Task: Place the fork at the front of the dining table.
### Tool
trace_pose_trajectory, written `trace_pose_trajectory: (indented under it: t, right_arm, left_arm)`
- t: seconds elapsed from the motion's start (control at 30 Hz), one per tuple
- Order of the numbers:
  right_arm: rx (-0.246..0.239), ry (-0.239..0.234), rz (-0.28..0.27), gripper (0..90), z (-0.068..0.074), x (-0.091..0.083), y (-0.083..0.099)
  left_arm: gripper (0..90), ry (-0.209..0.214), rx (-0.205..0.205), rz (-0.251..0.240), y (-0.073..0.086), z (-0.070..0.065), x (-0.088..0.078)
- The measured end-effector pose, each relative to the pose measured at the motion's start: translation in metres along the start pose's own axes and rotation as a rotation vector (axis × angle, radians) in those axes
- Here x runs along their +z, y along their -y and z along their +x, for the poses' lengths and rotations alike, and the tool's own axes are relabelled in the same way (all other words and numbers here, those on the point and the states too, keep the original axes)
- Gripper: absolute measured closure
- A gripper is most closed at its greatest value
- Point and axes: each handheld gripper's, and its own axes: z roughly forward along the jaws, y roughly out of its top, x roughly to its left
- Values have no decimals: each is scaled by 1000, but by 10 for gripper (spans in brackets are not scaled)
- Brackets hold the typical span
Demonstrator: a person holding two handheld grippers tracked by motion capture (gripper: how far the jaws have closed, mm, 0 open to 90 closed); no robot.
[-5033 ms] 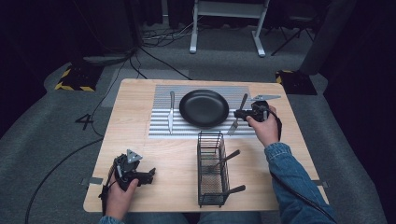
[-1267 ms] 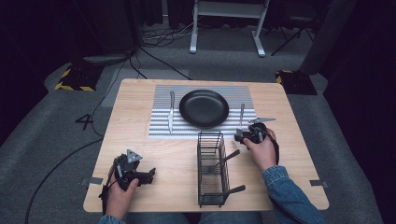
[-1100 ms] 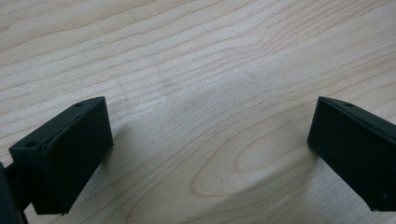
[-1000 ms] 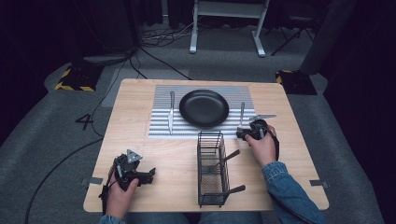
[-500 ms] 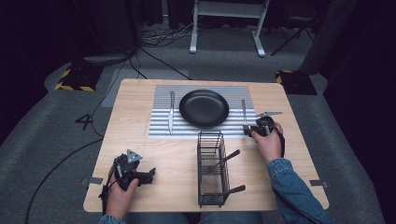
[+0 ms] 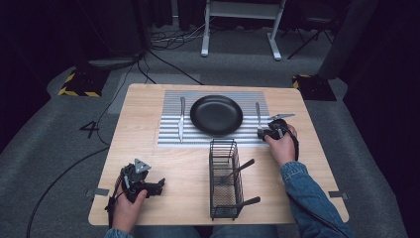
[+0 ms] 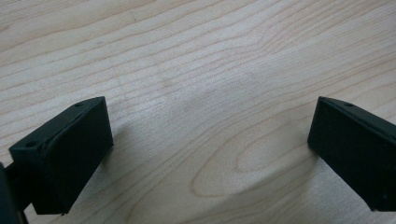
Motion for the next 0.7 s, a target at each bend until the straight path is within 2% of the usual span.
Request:
trace_pose_trajectory:
  t: [0.3, 0.7]
  right_arm:
    - [-21, -12, -1, 651, -1, 2, -6]
    - [-113, 0, 14, 663, 8, 1, -5]
  left_arm:
    - [1, 0, 0, 0, 0, 0, 0]
    - [1, 0, 0, 0, 0, 0, 0]
